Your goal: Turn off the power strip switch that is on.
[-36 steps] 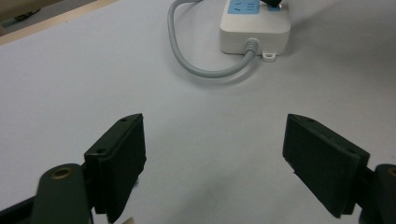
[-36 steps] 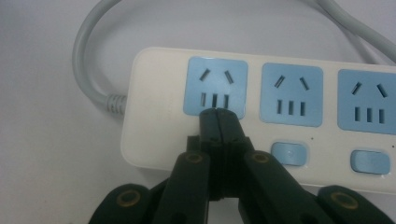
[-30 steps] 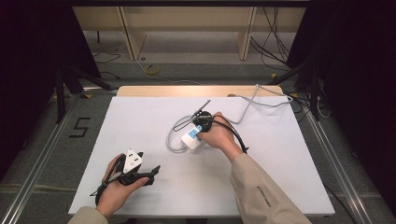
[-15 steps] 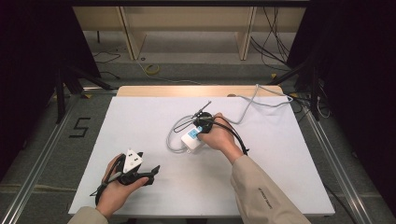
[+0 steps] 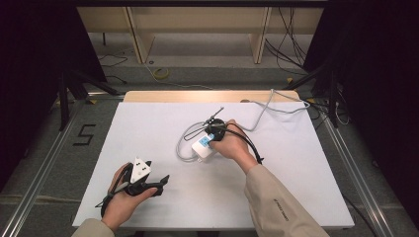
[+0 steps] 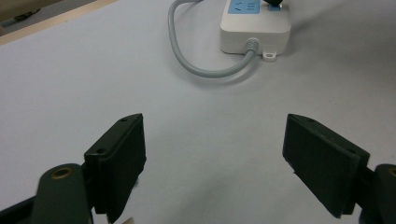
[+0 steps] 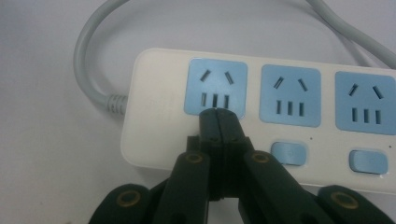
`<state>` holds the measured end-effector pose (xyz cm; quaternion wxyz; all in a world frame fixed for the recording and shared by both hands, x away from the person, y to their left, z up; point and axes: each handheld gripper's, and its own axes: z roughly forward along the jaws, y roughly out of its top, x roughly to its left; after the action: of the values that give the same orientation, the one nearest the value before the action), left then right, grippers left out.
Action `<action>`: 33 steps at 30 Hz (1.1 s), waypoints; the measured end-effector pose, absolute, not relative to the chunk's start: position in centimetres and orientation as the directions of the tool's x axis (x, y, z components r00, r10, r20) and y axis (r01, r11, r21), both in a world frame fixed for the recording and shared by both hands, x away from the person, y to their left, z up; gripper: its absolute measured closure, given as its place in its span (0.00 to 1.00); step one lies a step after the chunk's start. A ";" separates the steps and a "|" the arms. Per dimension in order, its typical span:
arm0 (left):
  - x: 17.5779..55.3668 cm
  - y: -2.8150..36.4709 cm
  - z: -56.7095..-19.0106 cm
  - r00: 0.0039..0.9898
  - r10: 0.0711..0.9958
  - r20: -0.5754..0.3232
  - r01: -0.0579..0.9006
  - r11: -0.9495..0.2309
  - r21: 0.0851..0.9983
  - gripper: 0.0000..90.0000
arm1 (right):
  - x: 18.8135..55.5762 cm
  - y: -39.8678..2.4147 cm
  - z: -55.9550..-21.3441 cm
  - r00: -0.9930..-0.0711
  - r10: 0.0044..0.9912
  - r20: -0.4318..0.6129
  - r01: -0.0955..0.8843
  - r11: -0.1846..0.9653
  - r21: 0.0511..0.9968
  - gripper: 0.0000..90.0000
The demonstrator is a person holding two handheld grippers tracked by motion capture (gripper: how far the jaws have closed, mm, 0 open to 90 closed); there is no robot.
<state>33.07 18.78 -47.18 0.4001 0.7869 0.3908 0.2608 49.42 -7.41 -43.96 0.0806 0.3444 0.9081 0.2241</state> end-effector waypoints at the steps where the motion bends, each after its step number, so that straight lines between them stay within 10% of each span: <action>1: 33.1 18.8 -47.2 0.559 0.823 0.099 0.406 -0.376 0.833 0.24 | 49.4 -7.5 -43.8 -0.752 0.659 0.002 0.582 0.662 0.473 1.00; 33: 33.1 18.8 -47.2 0.560 0.822 0.102 0.407 -0.380 0.830 0.24 | 47.7 -10.4 -42.7 -0.736 0.677 0.003 0.558 0.603 0.570 0.98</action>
<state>33.07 18.80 -47.19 0.3975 0.7886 0.3898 0.2610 47.72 -10.44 -42.68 0.1073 0.3474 0.8889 0.2787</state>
